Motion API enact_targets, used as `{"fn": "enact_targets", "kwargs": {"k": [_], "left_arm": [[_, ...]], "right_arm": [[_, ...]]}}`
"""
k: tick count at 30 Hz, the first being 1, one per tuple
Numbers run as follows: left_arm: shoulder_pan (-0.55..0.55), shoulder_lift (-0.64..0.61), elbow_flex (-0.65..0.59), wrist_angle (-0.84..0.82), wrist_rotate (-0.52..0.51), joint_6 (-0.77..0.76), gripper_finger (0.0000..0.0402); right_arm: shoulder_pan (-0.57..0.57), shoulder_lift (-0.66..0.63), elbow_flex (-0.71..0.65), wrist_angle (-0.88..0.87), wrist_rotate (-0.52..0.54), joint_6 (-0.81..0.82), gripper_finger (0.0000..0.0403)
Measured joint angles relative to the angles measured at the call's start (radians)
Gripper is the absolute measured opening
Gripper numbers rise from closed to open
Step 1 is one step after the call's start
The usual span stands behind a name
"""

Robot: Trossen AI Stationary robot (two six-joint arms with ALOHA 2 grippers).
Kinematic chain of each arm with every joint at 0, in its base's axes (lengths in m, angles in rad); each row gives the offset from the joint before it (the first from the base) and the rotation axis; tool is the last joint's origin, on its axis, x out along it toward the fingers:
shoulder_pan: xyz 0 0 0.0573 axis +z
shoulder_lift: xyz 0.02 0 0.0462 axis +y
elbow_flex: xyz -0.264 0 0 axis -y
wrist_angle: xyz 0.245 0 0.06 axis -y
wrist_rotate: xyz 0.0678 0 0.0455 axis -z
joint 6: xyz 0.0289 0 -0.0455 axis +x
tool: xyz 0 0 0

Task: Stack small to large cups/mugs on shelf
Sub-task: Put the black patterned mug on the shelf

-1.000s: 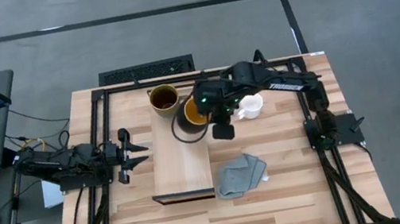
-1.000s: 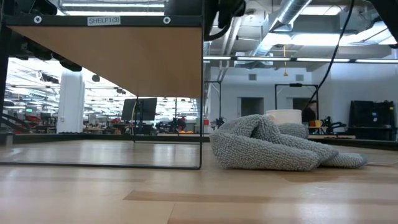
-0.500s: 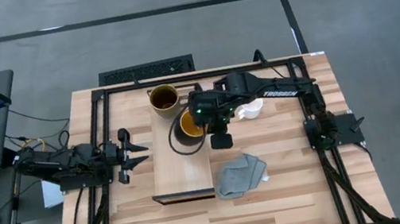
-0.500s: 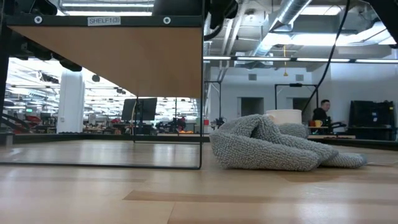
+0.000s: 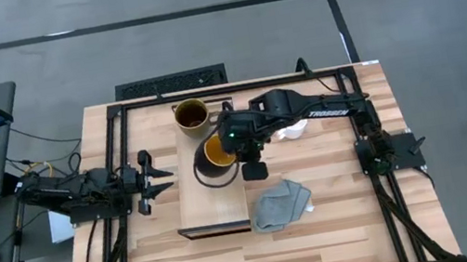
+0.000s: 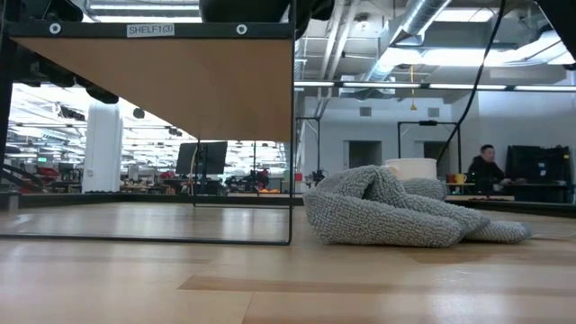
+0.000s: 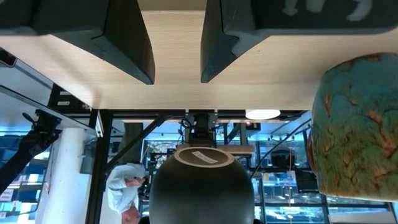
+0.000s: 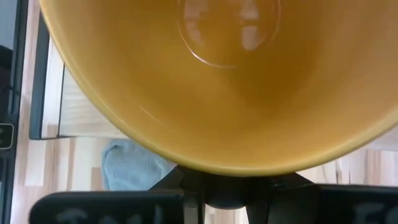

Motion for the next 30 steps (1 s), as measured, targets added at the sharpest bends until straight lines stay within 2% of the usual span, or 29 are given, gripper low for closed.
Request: {"fn": "enact_targets", "kwargs": {"k": [15,30], "left_arm": [[0.000,0.000,0.000,0.000,0.000,0.000,0.0119],[0.000,0.000,0.000,0.000,-0.001,0.000,0.0119]], "right_arm": [[-0.007,0.056,0.005,0.017,-0.026,0.000,0.0080],[-0.013,0.056,0.005,-0.081,-0.028,0.046,0.0080]]}}
